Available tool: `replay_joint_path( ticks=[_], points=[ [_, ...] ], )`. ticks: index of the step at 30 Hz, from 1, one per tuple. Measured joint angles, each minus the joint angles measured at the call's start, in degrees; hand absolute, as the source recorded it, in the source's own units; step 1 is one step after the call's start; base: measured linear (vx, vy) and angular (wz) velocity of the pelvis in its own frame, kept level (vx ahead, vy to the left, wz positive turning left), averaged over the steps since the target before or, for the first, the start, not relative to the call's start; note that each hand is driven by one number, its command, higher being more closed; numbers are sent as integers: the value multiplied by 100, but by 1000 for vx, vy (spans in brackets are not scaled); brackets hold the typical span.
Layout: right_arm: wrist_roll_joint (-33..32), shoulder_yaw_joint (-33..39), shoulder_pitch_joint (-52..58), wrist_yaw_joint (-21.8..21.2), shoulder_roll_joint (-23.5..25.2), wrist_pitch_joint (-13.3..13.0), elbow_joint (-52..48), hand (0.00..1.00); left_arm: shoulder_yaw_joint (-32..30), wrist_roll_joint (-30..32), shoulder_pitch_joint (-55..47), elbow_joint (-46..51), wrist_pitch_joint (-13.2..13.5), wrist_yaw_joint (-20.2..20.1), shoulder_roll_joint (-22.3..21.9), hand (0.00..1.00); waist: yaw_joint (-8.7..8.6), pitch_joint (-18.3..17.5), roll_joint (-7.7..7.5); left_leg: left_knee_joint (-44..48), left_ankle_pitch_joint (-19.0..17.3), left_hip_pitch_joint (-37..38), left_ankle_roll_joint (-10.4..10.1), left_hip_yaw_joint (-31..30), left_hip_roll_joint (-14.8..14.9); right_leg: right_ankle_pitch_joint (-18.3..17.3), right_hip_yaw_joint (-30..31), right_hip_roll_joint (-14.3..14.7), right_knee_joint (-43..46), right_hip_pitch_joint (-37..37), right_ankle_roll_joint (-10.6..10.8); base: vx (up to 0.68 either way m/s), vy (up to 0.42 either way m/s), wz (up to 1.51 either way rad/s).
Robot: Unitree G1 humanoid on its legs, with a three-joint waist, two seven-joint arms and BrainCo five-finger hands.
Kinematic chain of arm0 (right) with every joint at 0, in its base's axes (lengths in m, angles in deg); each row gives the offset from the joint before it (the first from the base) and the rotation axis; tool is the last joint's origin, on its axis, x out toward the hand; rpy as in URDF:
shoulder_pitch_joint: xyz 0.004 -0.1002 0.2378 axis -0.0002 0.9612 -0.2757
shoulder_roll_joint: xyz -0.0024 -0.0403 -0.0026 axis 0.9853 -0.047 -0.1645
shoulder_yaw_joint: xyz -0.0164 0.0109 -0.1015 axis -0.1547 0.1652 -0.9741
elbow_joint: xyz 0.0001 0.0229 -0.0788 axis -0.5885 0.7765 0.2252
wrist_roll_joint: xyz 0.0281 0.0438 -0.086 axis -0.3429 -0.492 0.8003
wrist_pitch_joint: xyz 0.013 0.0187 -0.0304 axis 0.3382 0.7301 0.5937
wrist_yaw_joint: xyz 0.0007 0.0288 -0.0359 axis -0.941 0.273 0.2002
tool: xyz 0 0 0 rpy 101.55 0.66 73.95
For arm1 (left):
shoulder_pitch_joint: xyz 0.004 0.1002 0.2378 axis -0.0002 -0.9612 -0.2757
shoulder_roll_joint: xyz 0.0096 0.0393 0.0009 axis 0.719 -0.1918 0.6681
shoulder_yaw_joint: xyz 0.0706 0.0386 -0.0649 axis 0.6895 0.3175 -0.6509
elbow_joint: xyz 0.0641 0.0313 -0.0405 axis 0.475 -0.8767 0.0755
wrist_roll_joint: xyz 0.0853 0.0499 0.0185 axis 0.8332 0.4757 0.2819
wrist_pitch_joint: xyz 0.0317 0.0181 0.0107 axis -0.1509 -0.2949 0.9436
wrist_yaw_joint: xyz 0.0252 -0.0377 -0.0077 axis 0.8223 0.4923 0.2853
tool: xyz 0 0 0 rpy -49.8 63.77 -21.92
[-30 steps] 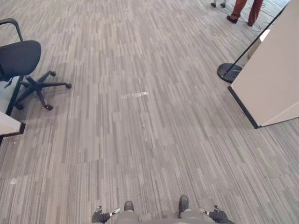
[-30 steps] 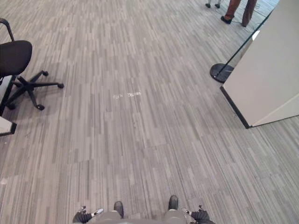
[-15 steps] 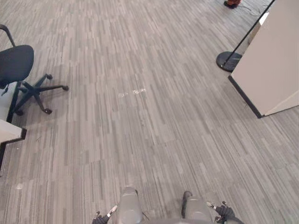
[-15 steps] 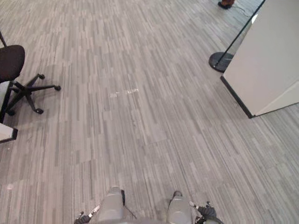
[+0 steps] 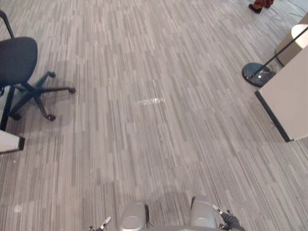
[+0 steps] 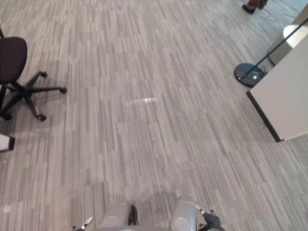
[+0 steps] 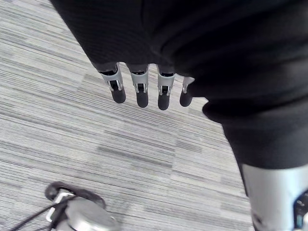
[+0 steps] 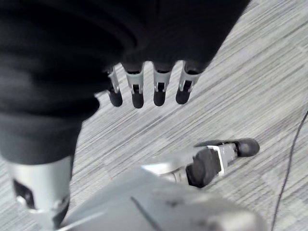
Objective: Organize washtable
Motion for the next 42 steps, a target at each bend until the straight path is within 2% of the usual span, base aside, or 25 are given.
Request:
replay_joint_path(
  ticks=[3,5,6,7,8,9,10,13,14,15,16,17,18,20,23,24,26,27,28,30,33,35,37,40,42],
  points=[
    [14,-117,231,-25,24,27,-379,0,-242,52,185,44,-9,0,-209,0,-21,14,157,-198,-5,447,-78,-19,77,-37,-197,364,-1005,-675,-146,604,-13,7],
    [-5,-152,452,-101,36,88,-547,0,-440,165,291,104,-5,1,-433,0,-42,15,228,4,-150,822,-415,-54,193,851,59,859,-3123,-648,-545,656,-100,33],
    [-6,-199,605,-106,57,90,-602,0,-535,217,287,156,-14,-3,-493,0,-107,6,201,244,-216,923,-538,-173,163,2130,398,946,-3703,-486,-349,680,-108,31],
    [-15,-237,533,-125,-50,122,-595,0,-750,207,457,123,-10,-33,-795,0,-89,15,466,636,-296,790,-514,-330,266,1825,377,970,-3335,-457,-245,680,-89,56],
    [-32,-151,489,-119,-31,119,-603,0,-805,266,599,159,40,-115,-785,0,-173,64,367,514,-405,657,-300,-335,117,1584,659,789,-2997,-450,-144,537,-58,51],
    [-46,-84,497,-130,-17,110,-612,0,-807,283,651,159,39,-115,-789,0,-196,95,298,346,-385,587,-273,-355,83,1546,727,712,-2838,-445,-151,236,-7,91],
    [-75,-65,525,-143,23,112,-646,0,-799,357,720,156,32,-115,-835,0,-284,94,302,-198,149,501,-294,-379,13,1386,798,574,-2415,-385,-126,124,-15,79],
    [-70,-83,828,-250,150,109,-640,0,-925,429,699,176,21,-117,-828,0,-343,-88,73,845,377,389,-588,-515,-127,394,1009,390,-1859,-34,209,197,-64,69],
    [-78,-58,909,-241,201,114,-644,0,-1063,448,735,213,20,-115,-853,0,-333,-87,46,1766,618,53,-1025,-439,3,-76,836,336,-1976,235,313,394,-69,24],
    [-71,-25,945,-250,152,118,-656,0,-1133,447,758,231,1,-113,-873,0,-328,-116,131,2612,1166,-384,-1442,-181,350,-165,697,437,-1987,325,236,336,-65,7],
    [-72,-32,979,-242,144,121,-655,0,-1132,447,757,234,0,-112,-869,0,-321,-148,182,2912,1535,-560,-1469,-33,519,-183,653,471,-2061,411,203,459,-41,-6],
    [-74,-45,1067,-228,218,136,-646,0,-1169,451,755,252,4,-110,-859,0,-318,-145,122,3264,2445,-769,-1445,153,747,-196,579,525,-2341,706,150,437,22,4],
    [-81,-90,1156,-227,282,139,-642,0,-1247,447,757,272,14,-115,-818,0,-295,-152,64,3631,2462,-962,-1237,308,922,-184,555,540,-2679,1038,124,516,23,11],
    [-130,-108,1212,-213,298,181,-647,0,-1252,447,755,397,27,-116,-812,0,-270,-135,14,3874,1545,-1375,-731,513,1001,-197,542,541,-3128,1472,101,391,58,17],
    [-225,-195,1121,-179,301,175,-655,0,-1304,444,736,501,18,-105,-650,0,-15,-125,-147,3111,857,-2131,-470,470,814,-221,555,410,-3667,1996,145,371,198,-1],
    [-212,-315,1067,-135,281,163,-650,0,-1315,438,618,486,-6,-99,-541,0,72,-124,-313,2166,841,-2358,-454,200,726,-327,574,270,-3768,2196,320,425,331,-21],
    [-204,-358,1037,-133,297,111,-656,0,-1331,433,434,431,-17,-96,-532,0,90,-149,-317,1238,903,-2407,-463,-131,788,-506,599,241,-3712,2307,494,314,275,-22],
    [-211,-369,927,-71,367,100,-577,0,-1340,422,306,305,-54,-97,-516,0,152,-157,-433,1178,1093,-2287,-567,34,723,-711,772,136,-3562,2349,635,280,231,-20],
    [-219,-373,946,-2,449,107,-566,0,-1359,389,275,261,-79,-90,-486,0,181,-250,-601,1164,1006,-2262,-506,108,636,-716,901,123,-3551,2350,556,446,292,-12],
    [-192,-384,944,-41,487,92,-614,0,-1370,358,211,270,-81,-85,-458,0,273,-337,-700,1116,889,-2170,-464,203,637,-473,835,343,-3500,2374,190,395,227,-18],
    [25,-233,841,-152,575,71,-634,0,-1299,250,204,271,-126,-106,-408,0,405,-382,-775,897,662,-1592,-299,566,483,27,714,42,-2546,2134,438,358,206,-25],
    [114,-88,722,-216,563,62,-559,0,-1226,208,129,255,-137,-117,-347,0,309,-454,-726,769,469,-1119,-220,659,283,827,624,-296,-1250,1659,912,335,90,1],
    [179,-65,659,-233,445,66,-498,0,-1221,207,109,261,-146,-116,-369,0,280,-506,-585,437,458,-775,-193,645,263,1588,568,-348,-782,1392,765,292,27,-10],
    [225,-77,570,-233,279,43,-429,0,-1180,210,109,243,-157,-113,-381,0,267,-543,-352,-295,501,-44,-188,668,416,277,-112,-245,-391,918,280,323,-31,-14],
    [223,-92,602,-227,174,55,-610,0,-1194,212,142,182,-154,-114,-426,0,134,-594,-73,-664,566,292,-305,613,666,-109,-579,37,-1253,636,81,378,-151,11]
  ],
)
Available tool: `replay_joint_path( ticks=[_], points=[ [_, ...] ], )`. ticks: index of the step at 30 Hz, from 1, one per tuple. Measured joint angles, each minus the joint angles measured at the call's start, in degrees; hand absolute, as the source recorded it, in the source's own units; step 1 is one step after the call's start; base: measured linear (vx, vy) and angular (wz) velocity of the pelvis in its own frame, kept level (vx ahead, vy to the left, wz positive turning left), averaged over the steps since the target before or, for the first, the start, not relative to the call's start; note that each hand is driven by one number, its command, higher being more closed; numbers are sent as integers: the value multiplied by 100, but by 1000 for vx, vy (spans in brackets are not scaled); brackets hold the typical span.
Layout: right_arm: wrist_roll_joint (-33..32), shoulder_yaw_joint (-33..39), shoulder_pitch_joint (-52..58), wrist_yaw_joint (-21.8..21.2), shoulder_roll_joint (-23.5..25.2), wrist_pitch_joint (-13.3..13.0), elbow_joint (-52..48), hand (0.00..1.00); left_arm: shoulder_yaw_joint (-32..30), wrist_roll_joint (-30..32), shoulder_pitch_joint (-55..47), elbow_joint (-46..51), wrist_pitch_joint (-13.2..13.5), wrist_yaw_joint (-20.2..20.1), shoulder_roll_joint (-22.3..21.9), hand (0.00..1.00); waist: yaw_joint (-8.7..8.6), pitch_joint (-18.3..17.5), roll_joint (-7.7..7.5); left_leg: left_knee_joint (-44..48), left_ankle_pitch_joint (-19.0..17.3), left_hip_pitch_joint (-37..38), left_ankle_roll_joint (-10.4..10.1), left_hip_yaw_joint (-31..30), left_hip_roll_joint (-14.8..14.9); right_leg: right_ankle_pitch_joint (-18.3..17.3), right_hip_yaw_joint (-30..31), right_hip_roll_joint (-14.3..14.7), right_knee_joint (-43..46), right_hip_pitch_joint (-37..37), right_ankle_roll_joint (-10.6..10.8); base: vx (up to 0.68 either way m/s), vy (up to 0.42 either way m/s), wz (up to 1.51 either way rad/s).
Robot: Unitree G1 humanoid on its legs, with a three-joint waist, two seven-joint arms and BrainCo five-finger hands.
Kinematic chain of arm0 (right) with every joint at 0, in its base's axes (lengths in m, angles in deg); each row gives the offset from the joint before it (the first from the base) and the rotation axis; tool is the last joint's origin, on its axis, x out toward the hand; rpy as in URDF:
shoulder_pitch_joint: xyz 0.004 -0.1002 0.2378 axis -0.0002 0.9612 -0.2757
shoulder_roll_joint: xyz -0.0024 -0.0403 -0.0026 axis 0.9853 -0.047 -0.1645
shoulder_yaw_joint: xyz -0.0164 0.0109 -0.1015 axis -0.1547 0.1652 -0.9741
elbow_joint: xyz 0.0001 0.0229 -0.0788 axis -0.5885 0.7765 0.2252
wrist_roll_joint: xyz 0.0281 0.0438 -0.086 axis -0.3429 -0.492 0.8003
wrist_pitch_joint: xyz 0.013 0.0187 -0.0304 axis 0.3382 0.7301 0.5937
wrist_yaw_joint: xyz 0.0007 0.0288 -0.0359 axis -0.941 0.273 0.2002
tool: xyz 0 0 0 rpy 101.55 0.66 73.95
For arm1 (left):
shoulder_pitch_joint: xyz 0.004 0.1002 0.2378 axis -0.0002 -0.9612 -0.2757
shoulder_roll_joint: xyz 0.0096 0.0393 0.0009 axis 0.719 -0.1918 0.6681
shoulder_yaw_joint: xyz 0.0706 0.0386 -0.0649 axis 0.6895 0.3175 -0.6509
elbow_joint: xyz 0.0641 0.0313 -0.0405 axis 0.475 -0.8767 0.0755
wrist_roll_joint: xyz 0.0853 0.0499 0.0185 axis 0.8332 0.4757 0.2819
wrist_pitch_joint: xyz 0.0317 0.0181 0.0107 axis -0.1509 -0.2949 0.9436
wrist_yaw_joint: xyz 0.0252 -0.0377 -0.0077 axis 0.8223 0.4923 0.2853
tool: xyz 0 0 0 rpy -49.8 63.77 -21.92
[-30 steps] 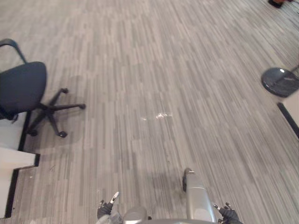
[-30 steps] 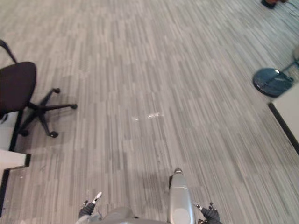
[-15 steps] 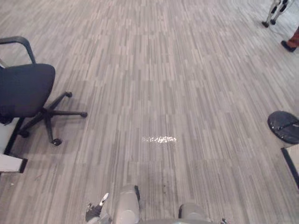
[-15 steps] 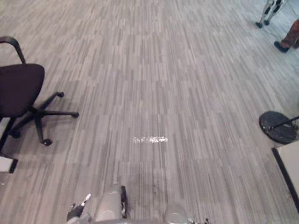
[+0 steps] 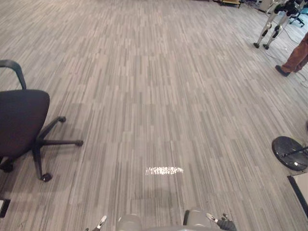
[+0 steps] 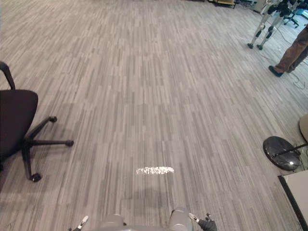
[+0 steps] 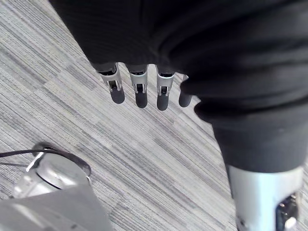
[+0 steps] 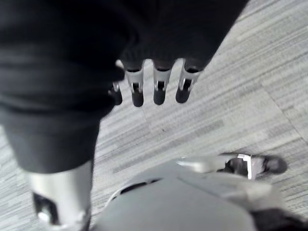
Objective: Organize washtable
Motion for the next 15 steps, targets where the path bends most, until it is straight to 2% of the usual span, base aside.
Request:
replay_joint_path(
  ticks=[1,2,3,4,5,7,8,9,10,11,12,13,14,15],
  points=[
    [-3,3,33,2,3,9,-61,0,-9,3,18,-26,3,1,-19,0,-27,3,39,-46,11,65,-20,-35,35,16,-14,32,-388,-76,-25,383,-202,37],
    [-11,24,81,3,35,1,-146,0,-57,33,86,-48,8,2,-46,0,-118,9,50,-5,14,148,-32,-91,71,155,22,4,-1250,-171,-109,323,-192,36],
    [-9,8,138,3,68,17,-174,0,-60,55,103,-49,-3,2,-46,0,-115,-10,-5,86,-20,234,-101,-106,68,620,49,3,-2086,-123,-271,510,-346,53],
    [-23,9,267,-3,151,46,-240,0,-99,92,130,-58,-13,-1,-33,0,-123,-24,-61,356,-129,307,-355,-191,122,1684,71,1,-2741,179,90,352,-251,33],
    [-9,21,283,4,78,57,-235,0,-110,129,202,-120,-33,0,-157,0,-102,8,119,541,-174,302,-418,-221,293,1639,-55,143,-2678,243,-5,479,-251,25],
    [0,-7,210,-4,-32,79,-236,0,-100,213,275,-178,-24,0,-340,0,-111,20,221,268,-167,345,-386,-172,234,1427,-124,128,-2399,281,-134,299,-121,2],
    [-5,34,216,8,2,79,-236,0,-89,236,316,-188,-29,3,-345,0,-131,28,240,90,35,406,-373,-66,132,1293,-210,97,-2201,278,-144,154,-113,10],
    [-5,58,256,4,16,94,-258,0,-48,248,356,-174,-27,1,-319,0,-134,44,154,71,145,495,-476,-4,66,1023,-258,-32,-1927,277,-137,128,-141,16],
    [-5,55,285,2,21,102,-254,0,-44,258,363,-167,-25,-1,-299,0,-133,36,109,107,162,499,-484,-27,13,893,-272,-110,-1812,271,-123,165,-186,19],
    [-2,49,303,-32,39,136,-187,0,-46,311,364,-158,-14,-6,-217,0,-134,48,-35,306,190,468,-533,-65,-25,562,-286,-274,-1558,234,-33,137,-171,18],
    [-2,52,303,-52,55,135,-133,0,-46,348,356,-159,-14,-4,-195,0,-144,52,-50,468,200,427,-552,-102,-14,485,-319,-299,-1495,254,-12,155,-149,29],
    [-1,133,307,-98,74,139,-21,0,-86,384,343,-168,-26,1,-162,0,-240,50,-68,981,290,254,-718,-266,24,322,-443,-298,-1470,350,44,158,-154,23],
    [6,144,302,-135,79,173,21,0,-165,414,299,-180,-34,2,-148,0,-270,47,-79,1525,451,31,-997,-361,122,218,-498,-273,-1438,432,8,167,-151,15],
    [12,142,311,-146,76,183,26,0,-174,418,290,-185,-39,6,-148,0,-268,61,-51,1888,593,-123,-1162,-379,206,164,-511,-224,-1414,477,-29,164,-153,-17]
  ],
)
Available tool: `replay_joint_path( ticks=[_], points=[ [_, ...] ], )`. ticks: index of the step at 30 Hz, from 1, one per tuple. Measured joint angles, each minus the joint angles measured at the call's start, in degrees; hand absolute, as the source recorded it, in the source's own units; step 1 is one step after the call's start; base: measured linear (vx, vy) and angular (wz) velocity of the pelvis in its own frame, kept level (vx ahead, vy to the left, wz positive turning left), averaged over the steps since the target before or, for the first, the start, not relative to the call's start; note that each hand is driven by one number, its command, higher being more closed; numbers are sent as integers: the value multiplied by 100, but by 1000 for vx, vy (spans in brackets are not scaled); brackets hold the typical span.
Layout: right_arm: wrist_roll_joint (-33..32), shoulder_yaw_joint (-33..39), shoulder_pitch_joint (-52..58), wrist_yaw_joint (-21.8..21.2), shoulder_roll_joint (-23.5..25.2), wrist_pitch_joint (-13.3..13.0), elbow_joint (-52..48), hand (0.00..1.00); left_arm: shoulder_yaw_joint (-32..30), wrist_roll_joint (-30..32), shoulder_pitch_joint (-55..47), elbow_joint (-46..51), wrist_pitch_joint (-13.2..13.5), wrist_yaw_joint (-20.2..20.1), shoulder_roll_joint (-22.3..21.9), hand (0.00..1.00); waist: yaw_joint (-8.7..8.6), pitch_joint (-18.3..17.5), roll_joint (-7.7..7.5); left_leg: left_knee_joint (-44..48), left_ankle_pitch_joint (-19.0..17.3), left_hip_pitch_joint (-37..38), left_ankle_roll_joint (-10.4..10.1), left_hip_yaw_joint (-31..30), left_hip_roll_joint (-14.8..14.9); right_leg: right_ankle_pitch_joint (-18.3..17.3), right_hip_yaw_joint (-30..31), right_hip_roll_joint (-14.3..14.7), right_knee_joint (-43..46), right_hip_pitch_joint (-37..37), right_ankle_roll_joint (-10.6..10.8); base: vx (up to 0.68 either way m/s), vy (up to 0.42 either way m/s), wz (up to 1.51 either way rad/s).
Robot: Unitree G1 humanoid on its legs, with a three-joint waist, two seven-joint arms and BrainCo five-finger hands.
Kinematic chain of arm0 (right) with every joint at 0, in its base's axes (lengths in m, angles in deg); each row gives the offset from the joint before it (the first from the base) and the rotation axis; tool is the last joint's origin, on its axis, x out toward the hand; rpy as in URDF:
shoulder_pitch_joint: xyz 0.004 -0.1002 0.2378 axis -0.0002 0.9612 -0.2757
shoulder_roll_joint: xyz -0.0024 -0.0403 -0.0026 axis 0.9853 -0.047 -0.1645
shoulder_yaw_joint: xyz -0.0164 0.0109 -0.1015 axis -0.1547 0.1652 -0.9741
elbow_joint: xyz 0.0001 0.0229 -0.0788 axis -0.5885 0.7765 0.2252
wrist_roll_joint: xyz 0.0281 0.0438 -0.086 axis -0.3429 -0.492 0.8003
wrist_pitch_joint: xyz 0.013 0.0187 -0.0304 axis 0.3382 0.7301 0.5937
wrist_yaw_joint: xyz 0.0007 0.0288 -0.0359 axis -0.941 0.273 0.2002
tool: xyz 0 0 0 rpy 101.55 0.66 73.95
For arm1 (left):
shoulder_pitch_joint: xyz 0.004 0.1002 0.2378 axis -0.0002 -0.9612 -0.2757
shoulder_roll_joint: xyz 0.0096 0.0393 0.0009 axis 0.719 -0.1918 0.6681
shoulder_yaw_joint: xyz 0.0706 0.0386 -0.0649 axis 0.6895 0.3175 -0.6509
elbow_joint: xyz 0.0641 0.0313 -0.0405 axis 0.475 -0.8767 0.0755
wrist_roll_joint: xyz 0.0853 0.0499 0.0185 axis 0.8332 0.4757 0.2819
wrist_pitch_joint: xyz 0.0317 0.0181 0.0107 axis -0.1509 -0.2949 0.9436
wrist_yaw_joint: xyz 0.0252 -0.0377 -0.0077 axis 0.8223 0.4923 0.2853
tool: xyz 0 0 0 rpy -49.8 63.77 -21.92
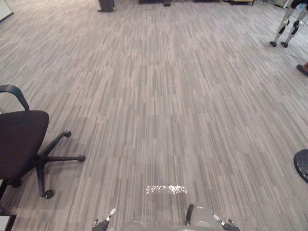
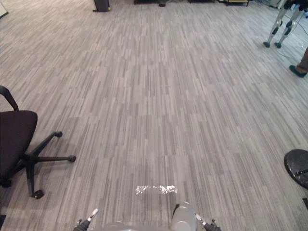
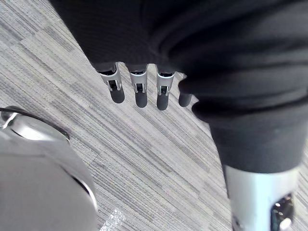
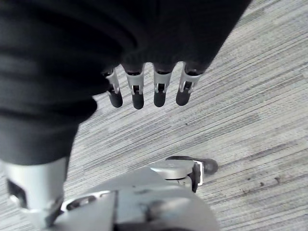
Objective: Organize washtable
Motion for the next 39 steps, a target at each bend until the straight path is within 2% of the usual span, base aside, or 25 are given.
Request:
replay_joint_path(
  ticks=[2,4,6,7,8,11,13,14,15,17,18,19,21,22,23,24,26,27,29,30,31,32,33,38,39],
  points=[
    [-10,-174,-37,25,-79,-9,149,0,11,-4,-192,-95,-24,-1,54,0,6,-17,10,1081,904,-425,-70,-36,323,-165,134,279,-14,191,-96,189,-122,-54],
    [-16,-219,-24,25,-66,-10,243,0,9,-6,-304,-189,-38,-1,91,0,11,-54,4,1366,1685,-556,68,-34,481,-175,264,495,-249,410,-186,271,-74,-47],
    [-24,-348,-68,38,-71,-18,284,0,20,-32,-294,-246,-39,-6,119,0,1,-79,-44,1973,915,-965,149,85,578,-55,310,756,-772,761,-432,323,-44,-29],
    [-23,-389,-118,39,-123,-37,474,0,22,-46,-298,-253,-37,-7,114,0,4,-81,-48,1863,256,-1062,400,381,432,124,321,847,-1192,1046,-425,260,25,-19],
    [-21,-393,-187,40,-126,-43,555,0,25,-52,-305,-251,-30,-7,126,0,13,-84,-83,1550,-4,-1053,471,520,227,206,321,860,-1445,1219,-427,253,45,-13],
    [-21,-389,-427,41,-78,-62,653,0,29,-131,-336,-242,-32,-6,192,0,89,-73,-242,167,-498,-1018,694,546,-339,339,455,834,-2080,1545,-357,255,107,-10],
    [-22,-388,-525,50,-43,-83,650,0,2,-167,-342,-235,-37,-9,222,0,185,-73,-340,286,-626,-1049,847,534,-433,357,568,772,-2295,1647,-325,178,130,-15],
    [-25,-389,-671,76,52,-92,653,0,-2,-175,-342,-201,-37,-13,293,0,184,-65,-500,663,-873,-1249,858,531,-488,355,579,618,-2426,1716,-311,235,213,4],
    [-25,-386,-790,118,156,-112,687,0,-7,-182,-337,-181,-28,-14,398,0,195,-40,-750,868,-987,-1441,887,539,-634,404,636,376,-2578,1772,-231,239,234,9],
    [-20,-223,-1147,145,263,-153,929,0,-94,-183,-259,-197,-26,-19,518,0,222,52,-1013,358,-1008,-1424,937,521,-1004,595,824,-67,-2739,1797,32,265,316,4],
    [-20,27,-1267,144,168,-160,1063,0,-113,-186,-217,-244,-37,-15,382,0,143,113,-586,-1418,-62,-437,681,510,-649,764,673,321,-2686,1838,68,281,343,-20],
    [-63,22,-1255,136,99,-175,975,0,-84,-189,-327,-238,-59,-12,281,0,179,116,-287,-2172,-510,143,890,419,-512,659,603,590,-2609,1900,188,271,377,-81],
    [-57,-293,-1166,94,348,-198,914,0,42,-185,-582,-268,-103,-19,627,0,384,12,-641,-1218,-361,-16,847,779,-656,701,552,382,-1907,1707,227,318,349,-65],
    [-41,-241,-1173,131,411,-176,972,0,270,-161,-180,-298,-114,-61,885,0,236,225,-1126,213,-828,-1314,1527,328,-941,469,927,-466,-756,1393,714,230,238,46],
    [-20,-256,-1172,140,276,-128,989,0,427,-161,-70,-276,-113,-80,878,0,166,242,-994,-796,-413,-1254,1401,161,-834,364,862,-504,-45,1071,1014,109,226,66],
    [-9,-251,-1174,114,189,-94,984,0,603,-159,5,-249,-124,-107,875,0,206,389,-1057,-861,-645,-1024,1341,195,-949,327,1030,-637,662,857,1086,209,209,-20],
    [-20,-548,-1088,32,51,-154,901,0,747,-165,-4,-248,-131,-115,1059,0,298,504,-887,-1388,-615,-210,1368,435,-937,95,965,-410,1965,310,685,300,192,-59],
    [-20,-567,-1084,26,-91,-173,833,0,755,-174,7,-242,-125,-115,1015,0,288,510,-628,-1792,-584,255,1323,522,-833,-135,467,-113,2147,88,260,364,128,-48],
    [-21,-646,-1072,27,-250,-203,767,0,680,-181,31,-251,-110,-104,1006,0,216,456,-302,-2018,-532,602,1228,683,-668,-412,-573,542,1138,-246,-569,469,135,-56],
    [-18,-669,-1058,27,-250,-198,731,0,616,-180,30,-249,-106,-105,1011,0,196,448,-290,-1855,-526,588,1206,726,-653,-236,-852,802,263,-223,-887,442,95,-36],
    [-12,-678,-969,30,-168,-183,606,0,478,-172,92,-261,-112,-119,1108,0,132,431,-593,-689,-403,145,773,705,-849,1089,-791,963,-1486,-21,-1220,562,152,-19],
    [-13,-653,-1008,61,-166,-91,753,0,467,-174,170,-322,-79,-128,915,0,182,383,-462,-142,-866,-393,971,602,-744,1411,-675,957,-1819,175,-1310,476,138,3],
    [-13,-644,-999,64,-168,-92,869,0,468,-172,164,-328,-36,-130,863,0,137,337,-508,-211,-945,-498,1055,651,-777,1469,-553,905,-2071,321,-1222,567,186,20],
    [-3,-538,-1285,95,40,-58,1141,0,241,-167,-31,-295,2,-111,706,0,231,258,-1061,-732,-943,-613,1075,635,-1631,1745,-306,236,-3048,970,-820,339,249,39],
    [0,-426,-1494,99,129,-60,1272,0,224,-157,-37,-274,23,-110,807,0,240,266,-1227,-1599,-868,-275,1067,673,-1717,1809,-339,88,-3079,946,-740,250,286,57]
  ],
)
